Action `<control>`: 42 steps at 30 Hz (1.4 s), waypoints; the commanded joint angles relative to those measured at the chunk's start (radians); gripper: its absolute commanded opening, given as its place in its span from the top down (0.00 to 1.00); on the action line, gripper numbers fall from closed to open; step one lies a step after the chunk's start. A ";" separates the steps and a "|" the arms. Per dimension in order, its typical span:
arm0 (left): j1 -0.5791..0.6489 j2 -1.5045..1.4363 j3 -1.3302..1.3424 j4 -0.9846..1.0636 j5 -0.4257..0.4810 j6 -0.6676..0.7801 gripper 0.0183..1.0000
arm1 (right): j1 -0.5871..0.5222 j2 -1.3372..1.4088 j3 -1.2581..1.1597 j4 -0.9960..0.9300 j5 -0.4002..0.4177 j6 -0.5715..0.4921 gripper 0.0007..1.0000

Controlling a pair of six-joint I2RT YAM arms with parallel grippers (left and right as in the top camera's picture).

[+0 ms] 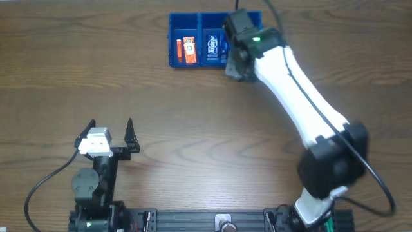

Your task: Sort Candies Into Trays

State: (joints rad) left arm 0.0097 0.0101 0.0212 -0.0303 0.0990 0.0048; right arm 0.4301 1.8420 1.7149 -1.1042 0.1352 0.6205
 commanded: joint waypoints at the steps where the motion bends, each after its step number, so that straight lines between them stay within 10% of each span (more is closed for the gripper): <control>1: 0.003 -0.005 -0.016 -0.040 0.013 0.011 0.00 | -0.041 -0.018 0.086 0.049 0.135 -0.172 0.83; 12: 0.003 -0.005 -0.016 -0.040 0.013 0.011 0.00 | -0.123 0.069 0.087 0.503 0.134 -0.499 0.86; 38: 0.003 -0.005 -0.016 -0.040 0.013 0.011 0.00 | -0.138 0.268 0.087 0.649 0.106 -0.483 0.86; 42: 0.003 -0.005 -0.016 -0.040 0.013 0.011 0.00 | -0.138 0.268 0.087 0.650 0.071 -0.480 0.72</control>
State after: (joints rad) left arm 0.0097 0.0109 0.0212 -0.0303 0.0990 0.0048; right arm 0.3084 2.0956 1.7920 -0.4564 0.2329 0.1390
